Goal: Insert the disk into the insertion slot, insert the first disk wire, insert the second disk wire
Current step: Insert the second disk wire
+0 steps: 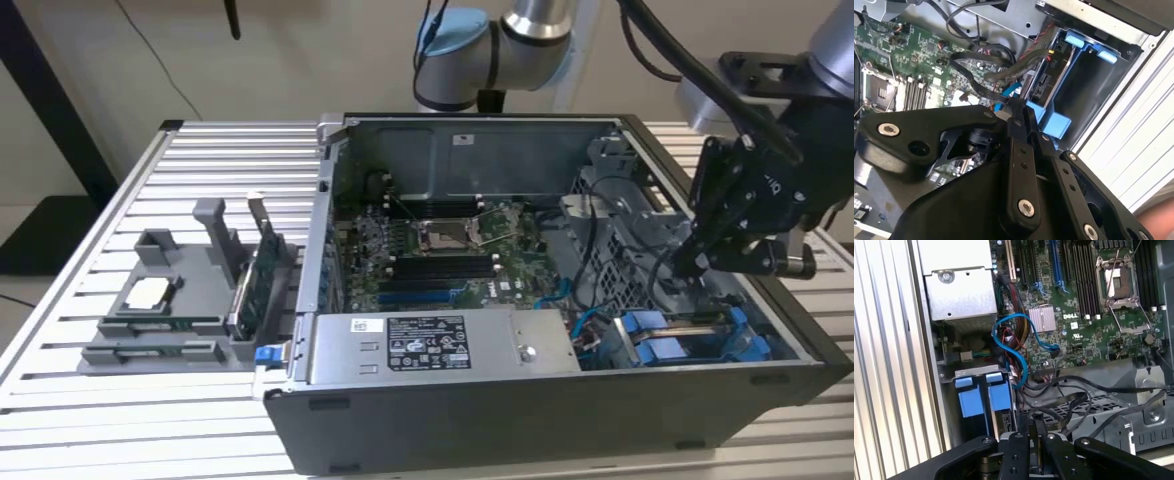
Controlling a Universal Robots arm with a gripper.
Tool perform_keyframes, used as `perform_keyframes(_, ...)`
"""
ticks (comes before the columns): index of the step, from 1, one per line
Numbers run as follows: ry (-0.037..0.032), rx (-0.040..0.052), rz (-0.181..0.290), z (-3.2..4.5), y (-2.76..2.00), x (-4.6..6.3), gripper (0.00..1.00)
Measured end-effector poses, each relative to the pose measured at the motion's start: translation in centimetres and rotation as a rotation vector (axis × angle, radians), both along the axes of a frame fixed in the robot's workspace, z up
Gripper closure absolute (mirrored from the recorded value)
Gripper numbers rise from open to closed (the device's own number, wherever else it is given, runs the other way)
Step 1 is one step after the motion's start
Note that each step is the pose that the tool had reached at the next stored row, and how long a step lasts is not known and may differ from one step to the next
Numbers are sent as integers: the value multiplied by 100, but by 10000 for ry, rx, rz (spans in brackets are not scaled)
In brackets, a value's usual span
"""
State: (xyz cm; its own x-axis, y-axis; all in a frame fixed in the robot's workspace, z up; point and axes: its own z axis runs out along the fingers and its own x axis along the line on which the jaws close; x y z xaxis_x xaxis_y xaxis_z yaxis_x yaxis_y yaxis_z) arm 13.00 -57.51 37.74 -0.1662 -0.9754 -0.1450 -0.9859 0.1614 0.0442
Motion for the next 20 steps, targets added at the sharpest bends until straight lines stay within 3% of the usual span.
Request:
perform_keyframes(4,-117,-60,1,-34,1,0,84)
perform_keyframes(7,-165,-203,10,-48,0,0,84)
perform_keyframes(13,-224,-414,38,-83,0,0,84)
perform_keyframes(20,-274,-554,83,-136,1,0,84)
